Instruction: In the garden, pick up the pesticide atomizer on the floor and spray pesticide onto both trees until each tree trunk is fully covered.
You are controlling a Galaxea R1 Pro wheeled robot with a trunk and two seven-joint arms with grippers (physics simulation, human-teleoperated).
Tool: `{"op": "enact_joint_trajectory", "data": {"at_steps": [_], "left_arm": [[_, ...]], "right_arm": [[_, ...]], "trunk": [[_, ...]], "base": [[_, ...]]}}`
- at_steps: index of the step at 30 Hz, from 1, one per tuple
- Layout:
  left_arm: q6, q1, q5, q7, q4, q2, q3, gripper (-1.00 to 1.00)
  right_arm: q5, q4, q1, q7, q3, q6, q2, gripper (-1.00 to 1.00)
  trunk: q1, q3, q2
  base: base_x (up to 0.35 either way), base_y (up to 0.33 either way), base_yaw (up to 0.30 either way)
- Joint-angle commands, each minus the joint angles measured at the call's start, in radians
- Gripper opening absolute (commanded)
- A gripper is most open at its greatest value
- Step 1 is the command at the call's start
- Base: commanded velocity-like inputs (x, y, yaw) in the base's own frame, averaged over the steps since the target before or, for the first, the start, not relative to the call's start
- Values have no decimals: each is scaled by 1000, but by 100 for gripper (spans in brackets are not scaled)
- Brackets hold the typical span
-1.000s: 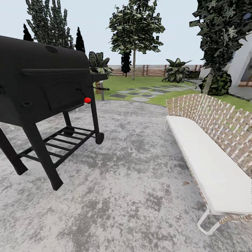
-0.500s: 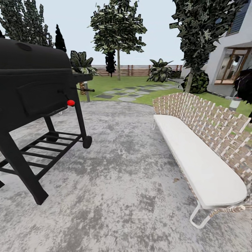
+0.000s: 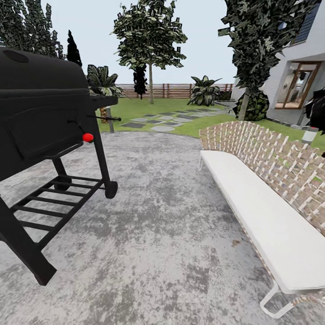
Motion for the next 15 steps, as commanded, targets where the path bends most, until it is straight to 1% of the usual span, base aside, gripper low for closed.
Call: {"op": "enact_joint_trajectory", "data": {"at_steps": [1, 15], "left_arm": [[-3, -1, 5, 0, 1, 0, -1, 100], [-1, -1, 5, 2, 1, 1, 0, 100]], "right_arm": [[1, 2, 0, 1, -1, -3, 0, 100], [-1, 4, 0, -4, -2, -4, 0, 100]], "trunk": [[0, -1, 0], [0, -1, 0]], "base": [[334, 16, 0], [337, 1, -2]]}}
